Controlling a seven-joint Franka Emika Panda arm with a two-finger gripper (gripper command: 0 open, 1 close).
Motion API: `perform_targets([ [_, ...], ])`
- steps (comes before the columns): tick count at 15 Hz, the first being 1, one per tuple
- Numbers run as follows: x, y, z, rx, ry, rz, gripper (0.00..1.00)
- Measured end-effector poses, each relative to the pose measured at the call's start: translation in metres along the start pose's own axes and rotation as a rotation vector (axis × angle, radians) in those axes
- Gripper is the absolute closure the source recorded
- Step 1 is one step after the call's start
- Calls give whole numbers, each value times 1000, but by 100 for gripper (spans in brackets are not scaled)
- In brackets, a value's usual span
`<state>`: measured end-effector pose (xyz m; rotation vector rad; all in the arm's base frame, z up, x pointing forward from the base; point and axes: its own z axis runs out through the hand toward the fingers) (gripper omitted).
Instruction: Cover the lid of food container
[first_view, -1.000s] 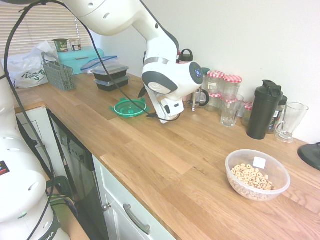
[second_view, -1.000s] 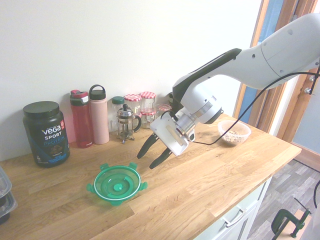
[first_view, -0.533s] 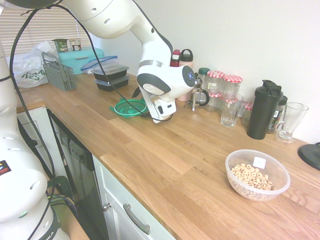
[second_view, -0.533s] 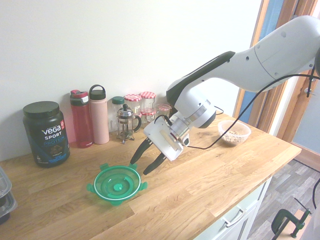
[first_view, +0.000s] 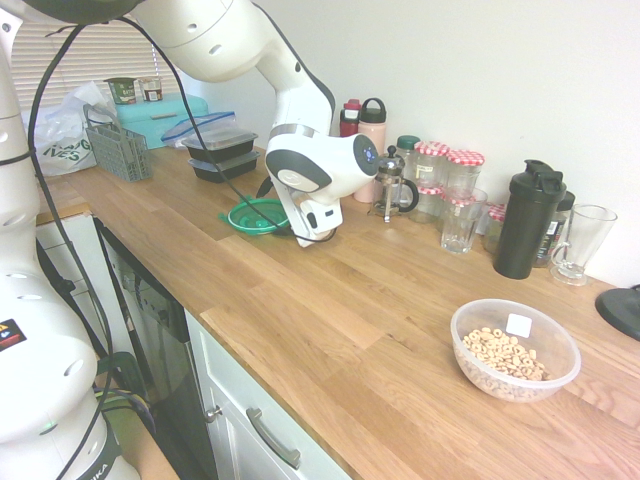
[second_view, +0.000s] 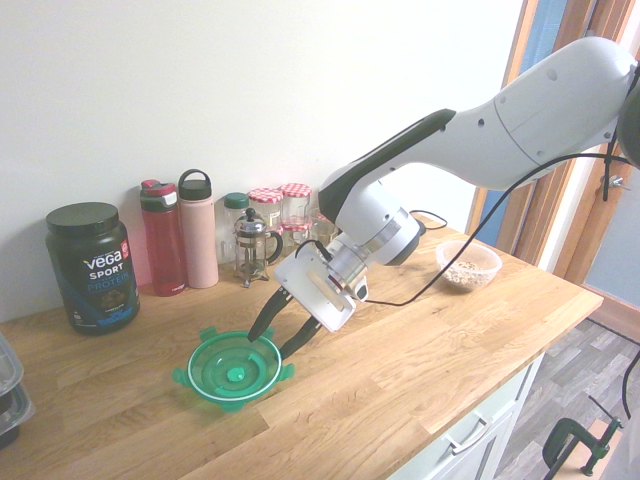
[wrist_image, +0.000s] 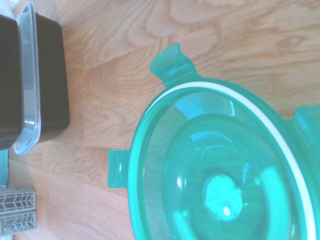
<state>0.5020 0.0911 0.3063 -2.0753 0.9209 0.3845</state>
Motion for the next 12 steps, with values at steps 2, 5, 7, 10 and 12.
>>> perform_targets([
  [2, 1, -1, 1, 14, 0, -10, 100],
  [5, 1, -1, 13, 7, -17, -7, 100],
  [7, 3, 1, 20, -1, -26, -2, 100],
  [10, 4, 2, 21, -3, -27, -5, 100],
  [12, 5, 2, 20, -2, -26, -8, 100],
])
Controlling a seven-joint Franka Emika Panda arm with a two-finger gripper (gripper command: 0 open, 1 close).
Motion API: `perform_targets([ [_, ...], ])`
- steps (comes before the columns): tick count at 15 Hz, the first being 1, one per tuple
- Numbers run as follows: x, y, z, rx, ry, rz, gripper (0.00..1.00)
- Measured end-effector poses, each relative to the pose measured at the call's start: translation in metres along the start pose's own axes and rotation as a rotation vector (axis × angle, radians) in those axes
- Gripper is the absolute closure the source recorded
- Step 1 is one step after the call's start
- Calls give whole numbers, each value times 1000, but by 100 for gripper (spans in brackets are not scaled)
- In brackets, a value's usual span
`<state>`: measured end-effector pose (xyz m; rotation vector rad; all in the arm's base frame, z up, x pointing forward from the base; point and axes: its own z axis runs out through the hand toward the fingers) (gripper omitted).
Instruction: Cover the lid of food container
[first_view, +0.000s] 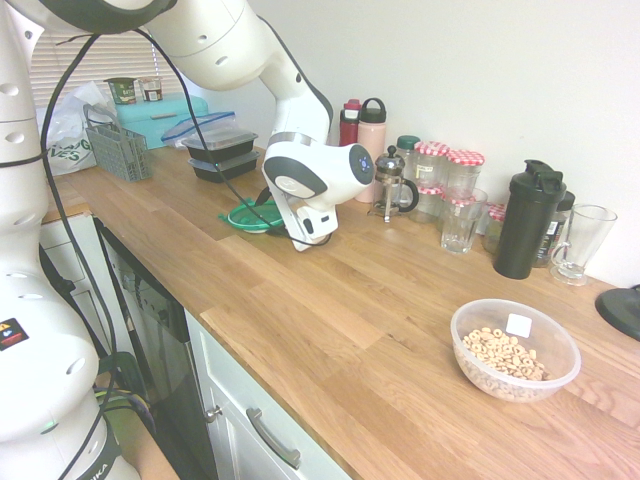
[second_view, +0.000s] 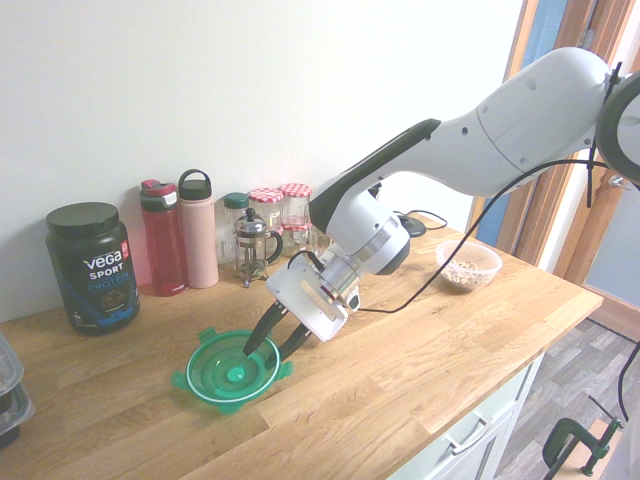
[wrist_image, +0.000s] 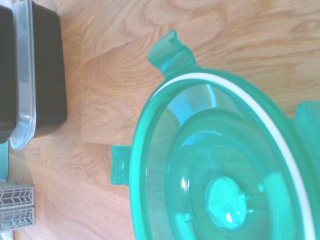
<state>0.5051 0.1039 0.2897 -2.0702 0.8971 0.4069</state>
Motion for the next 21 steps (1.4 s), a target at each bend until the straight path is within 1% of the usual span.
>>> perform_targets([
  [6, 4, -2, -7, 10, 11, -7, 100],
  [15, 1, -4, -6, 8, 10, -20, 100],
  [17, -1, -7, -12, 6, 19, -35, 100],
  [18, -5, -11, -21, -7, 34, -51, 100],
  [19, -10, -17, -35, -47, 70, -74, 100],
  [21, -32, -37, -79, -140, 184, -111, 100],
])
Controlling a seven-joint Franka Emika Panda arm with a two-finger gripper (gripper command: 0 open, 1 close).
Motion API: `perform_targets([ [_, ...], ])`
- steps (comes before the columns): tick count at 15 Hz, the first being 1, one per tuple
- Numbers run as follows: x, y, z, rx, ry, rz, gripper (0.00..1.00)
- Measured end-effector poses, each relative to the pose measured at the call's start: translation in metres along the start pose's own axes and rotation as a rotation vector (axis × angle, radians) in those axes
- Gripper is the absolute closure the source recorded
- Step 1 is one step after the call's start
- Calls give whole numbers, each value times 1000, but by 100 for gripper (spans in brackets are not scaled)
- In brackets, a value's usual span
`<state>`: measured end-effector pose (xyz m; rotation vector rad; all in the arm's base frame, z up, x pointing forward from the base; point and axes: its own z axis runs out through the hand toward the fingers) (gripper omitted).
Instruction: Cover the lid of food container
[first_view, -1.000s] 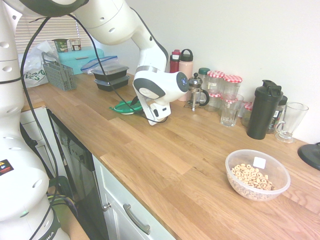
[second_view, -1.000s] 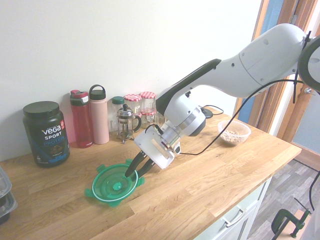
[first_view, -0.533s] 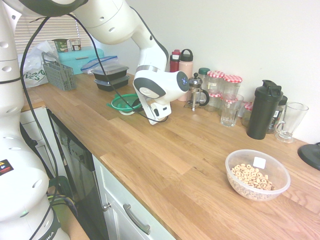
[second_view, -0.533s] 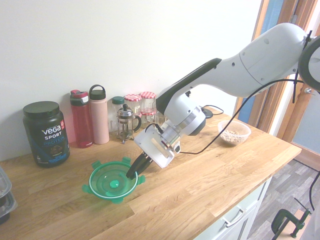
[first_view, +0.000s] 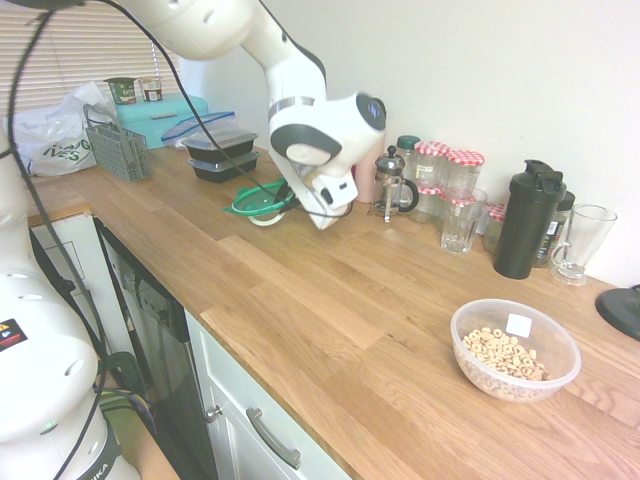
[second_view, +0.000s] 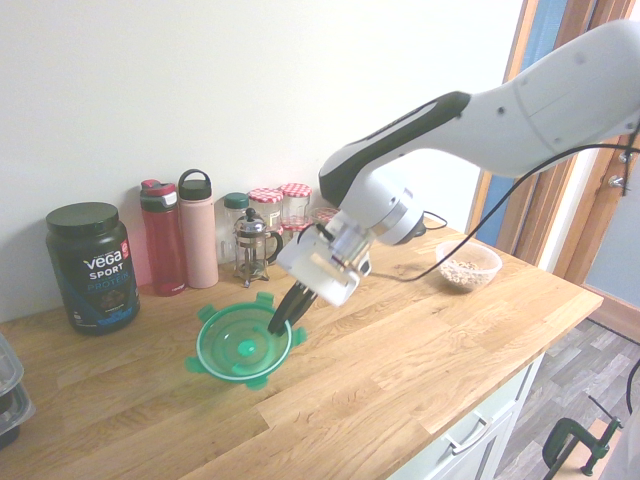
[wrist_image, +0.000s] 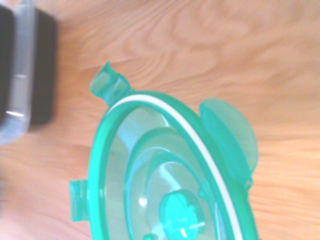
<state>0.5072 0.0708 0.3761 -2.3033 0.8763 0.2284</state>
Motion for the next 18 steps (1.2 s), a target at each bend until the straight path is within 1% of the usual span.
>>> perform_targets([
  [5, -63, -33, -145, -239, 318, -57, 100],
  [7, -81, -38, -189, -325, 441, -87, 100],
  [10, -78, -35, -222, -466, 603, -127, 100],
  [13, -75, -35, -246, -602, 755, -130, 100],
  [15, -69, -30, -254, -691, 855, -103, 100],
  [18, -49, -14, -270, -822, 992, -29, 100],
])
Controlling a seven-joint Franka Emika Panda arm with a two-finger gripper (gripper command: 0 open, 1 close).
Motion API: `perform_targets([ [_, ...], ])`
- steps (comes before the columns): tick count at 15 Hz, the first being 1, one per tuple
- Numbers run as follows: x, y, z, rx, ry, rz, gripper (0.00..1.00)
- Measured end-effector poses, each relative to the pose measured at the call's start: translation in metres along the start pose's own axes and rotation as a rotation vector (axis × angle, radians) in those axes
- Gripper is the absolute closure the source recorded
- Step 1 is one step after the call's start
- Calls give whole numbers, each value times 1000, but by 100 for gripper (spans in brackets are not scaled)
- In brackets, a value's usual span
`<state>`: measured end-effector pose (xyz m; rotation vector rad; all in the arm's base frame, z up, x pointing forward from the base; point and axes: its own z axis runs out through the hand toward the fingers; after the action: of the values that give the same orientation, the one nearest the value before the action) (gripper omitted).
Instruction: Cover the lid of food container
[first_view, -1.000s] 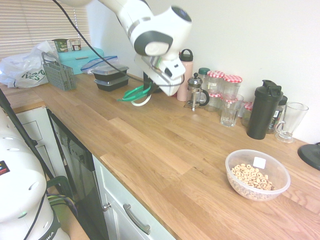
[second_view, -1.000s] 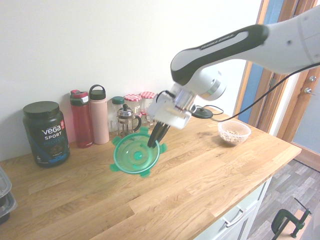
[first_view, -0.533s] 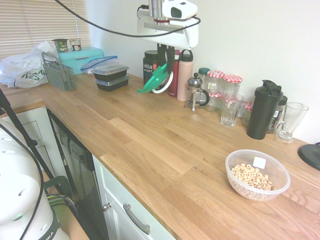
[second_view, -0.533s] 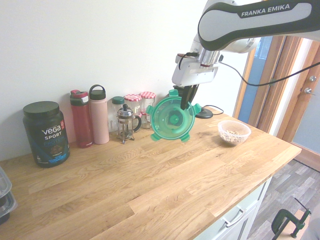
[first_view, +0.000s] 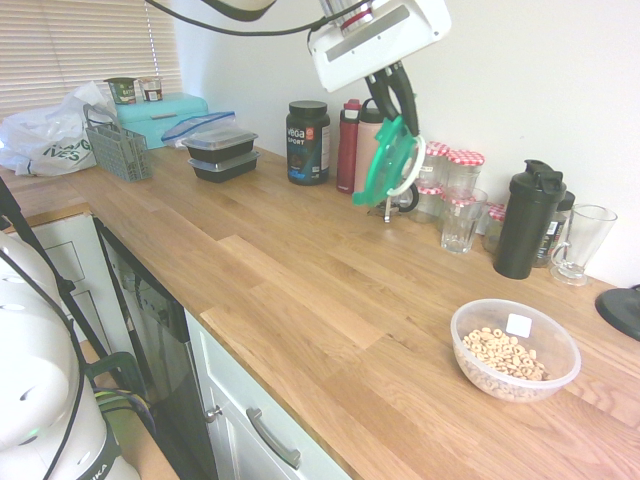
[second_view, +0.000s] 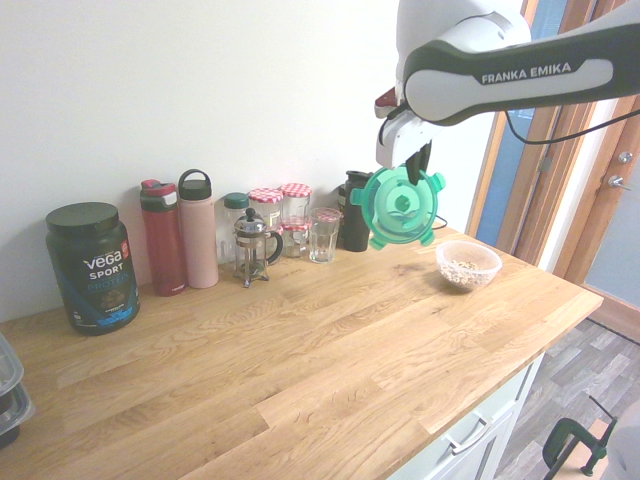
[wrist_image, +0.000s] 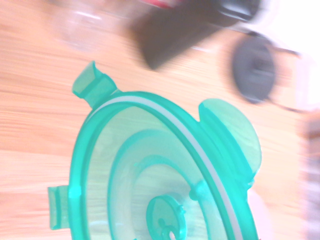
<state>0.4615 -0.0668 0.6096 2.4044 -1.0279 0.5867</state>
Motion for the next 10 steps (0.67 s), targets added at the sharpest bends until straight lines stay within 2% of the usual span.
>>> perform_targets([
  [5, 40, 20, 40, -303, 132, 88, 100],
  [10, 63, 68, 107, -640, 206, 159, 100],
])
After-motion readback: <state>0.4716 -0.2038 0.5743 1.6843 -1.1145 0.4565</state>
